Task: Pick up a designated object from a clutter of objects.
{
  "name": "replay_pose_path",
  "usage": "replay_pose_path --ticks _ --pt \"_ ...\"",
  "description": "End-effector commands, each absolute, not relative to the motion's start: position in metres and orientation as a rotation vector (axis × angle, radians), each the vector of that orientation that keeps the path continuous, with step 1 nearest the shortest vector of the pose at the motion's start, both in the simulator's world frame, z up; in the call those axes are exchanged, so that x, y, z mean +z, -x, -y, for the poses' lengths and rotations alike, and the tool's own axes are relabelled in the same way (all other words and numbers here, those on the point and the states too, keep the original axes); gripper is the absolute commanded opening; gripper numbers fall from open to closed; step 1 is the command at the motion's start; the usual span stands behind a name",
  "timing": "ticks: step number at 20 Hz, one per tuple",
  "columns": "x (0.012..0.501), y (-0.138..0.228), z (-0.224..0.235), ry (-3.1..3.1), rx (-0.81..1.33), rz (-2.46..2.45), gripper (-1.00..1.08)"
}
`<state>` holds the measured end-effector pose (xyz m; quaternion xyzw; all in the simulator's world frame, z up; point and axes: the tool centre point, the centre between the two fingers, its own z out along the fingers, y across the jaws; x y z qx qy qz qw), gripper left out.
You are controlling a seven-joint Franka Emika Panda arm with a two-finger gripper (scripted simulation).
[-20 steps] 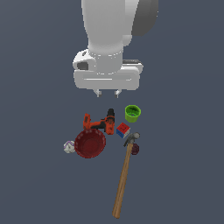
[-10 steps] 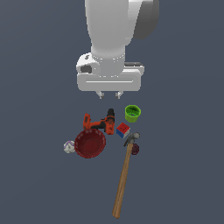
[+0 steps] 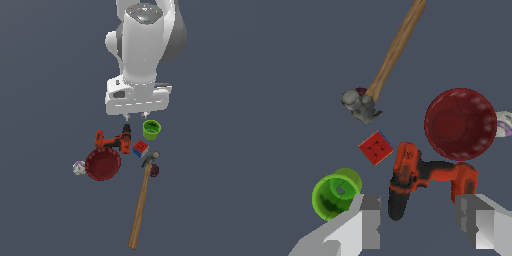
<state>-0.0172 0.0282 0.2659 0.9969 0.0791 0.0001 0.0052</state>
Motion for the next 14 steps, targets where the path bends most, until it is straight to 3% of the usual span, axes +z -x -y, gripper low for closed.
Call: replay_pose_path --ticks 1,14 --pt "0.248 0.025 -0.042 -3.105 0.002 -0.355 0.28" --pt "0.147 0.1 -0.121 -2.932 0.015 -1.026 0.28"
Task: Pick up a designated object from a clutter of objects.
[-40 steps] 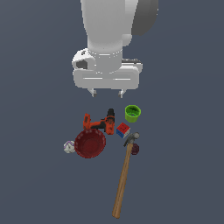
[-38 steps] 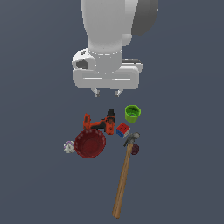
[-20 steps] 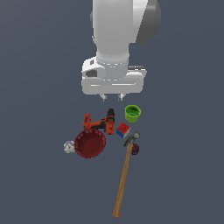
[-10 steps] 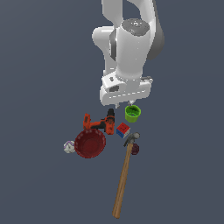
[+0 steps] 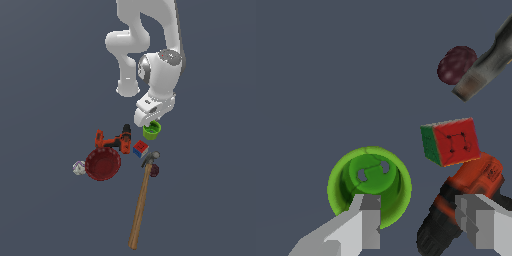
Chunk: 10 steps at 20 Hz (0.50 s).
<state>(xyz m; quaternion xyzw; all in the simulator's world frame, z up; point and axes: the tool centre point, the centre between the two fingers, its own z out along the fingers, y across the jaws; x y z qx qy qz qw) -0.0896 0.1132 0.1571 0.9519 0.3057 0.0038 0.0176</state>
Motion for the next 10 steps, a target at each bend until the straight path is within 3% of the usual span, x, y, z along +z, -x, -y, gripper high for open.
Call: replay_pose_path --ticks 1,10 --pt "0.141 0.107 -0.125 -2.916 0.016 -1.07 0.28" --pt "0.108 0.151 -0.15 -2.807 0.023 -1.345 0.28"
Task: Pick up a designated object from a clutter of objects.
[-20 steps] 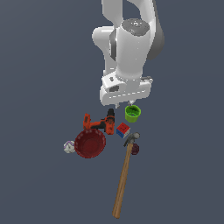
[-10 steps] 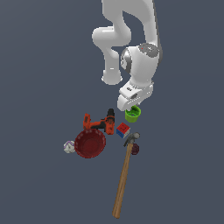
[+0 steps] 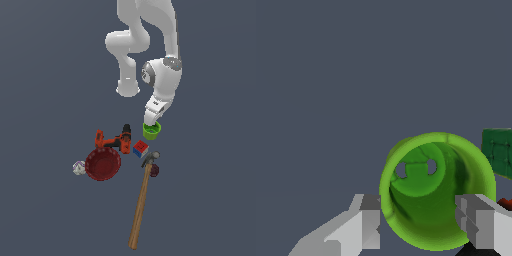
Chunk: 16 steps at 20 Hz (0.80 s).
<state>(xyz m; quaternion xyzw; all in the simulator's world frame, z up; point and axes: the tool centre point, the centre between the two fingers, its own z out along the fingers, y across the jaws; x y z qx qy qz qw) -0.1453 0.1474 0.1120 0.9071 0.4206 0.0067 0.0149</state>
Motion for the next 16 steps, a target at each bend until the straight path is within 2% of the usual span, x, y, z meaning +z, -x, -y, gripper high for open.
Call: replay_pose_path --ticks 1,16 --pt "0.106 0.154 -0.152 -2.8 0.024 -1.362 0.28" --pt "0.088 0.162 -0.155 -2.781 0.025 -1.406 0.28"
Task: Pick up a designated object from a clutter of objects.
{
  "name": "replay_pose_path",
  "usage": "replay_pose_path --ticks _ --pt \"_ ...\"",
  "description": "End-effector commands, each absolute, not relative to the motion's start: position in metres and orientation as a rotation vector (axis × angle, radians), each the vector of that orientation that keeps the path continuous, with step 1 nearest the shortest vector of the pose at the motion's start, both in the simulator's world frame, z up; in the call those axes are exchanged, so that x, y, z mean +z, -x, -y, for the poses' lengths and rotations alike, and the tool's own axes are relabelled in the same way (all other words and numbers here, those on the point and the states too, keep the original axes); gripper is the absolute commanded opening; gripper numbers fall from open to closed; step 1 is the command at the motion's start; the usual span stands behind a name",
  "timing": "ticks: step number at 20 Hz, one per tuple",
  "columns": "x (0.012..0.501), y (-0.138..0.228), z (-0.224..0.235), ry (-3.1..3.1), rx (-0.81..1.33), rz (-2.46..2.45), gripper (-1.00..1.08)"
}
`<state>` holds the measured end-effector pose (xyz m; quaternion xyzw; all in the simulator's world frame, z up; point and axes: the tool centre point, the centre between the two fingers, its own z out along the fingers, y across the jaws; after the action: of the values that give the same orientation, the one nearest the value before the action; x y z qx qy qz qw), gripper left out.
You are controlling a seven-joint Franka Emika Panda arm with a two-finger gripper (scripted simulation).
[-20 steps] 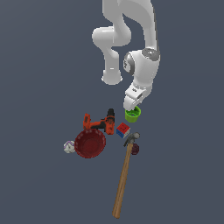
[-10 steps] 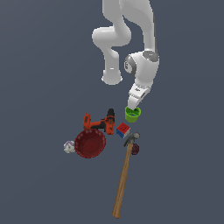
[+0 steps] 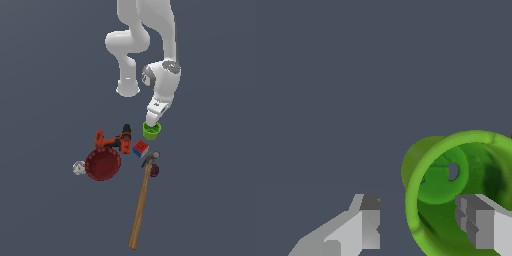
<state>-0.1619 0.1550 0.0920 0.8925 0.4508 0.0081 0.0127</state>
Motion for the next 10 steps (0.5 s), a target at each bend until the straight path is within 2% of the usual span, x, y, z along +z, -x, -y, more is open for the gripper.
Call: replay_pose_path --ticks 1,9,10 --pt "0.084 0.162 -0.155 -2.781 0.025 -1.407 0.28" --pt "0.071 0.162 -0.155 -2.779 0.025 -1.41 0.28" --pt "0.071 0.162 -0.155 -2.779 0.025 -1.41 -1.0"
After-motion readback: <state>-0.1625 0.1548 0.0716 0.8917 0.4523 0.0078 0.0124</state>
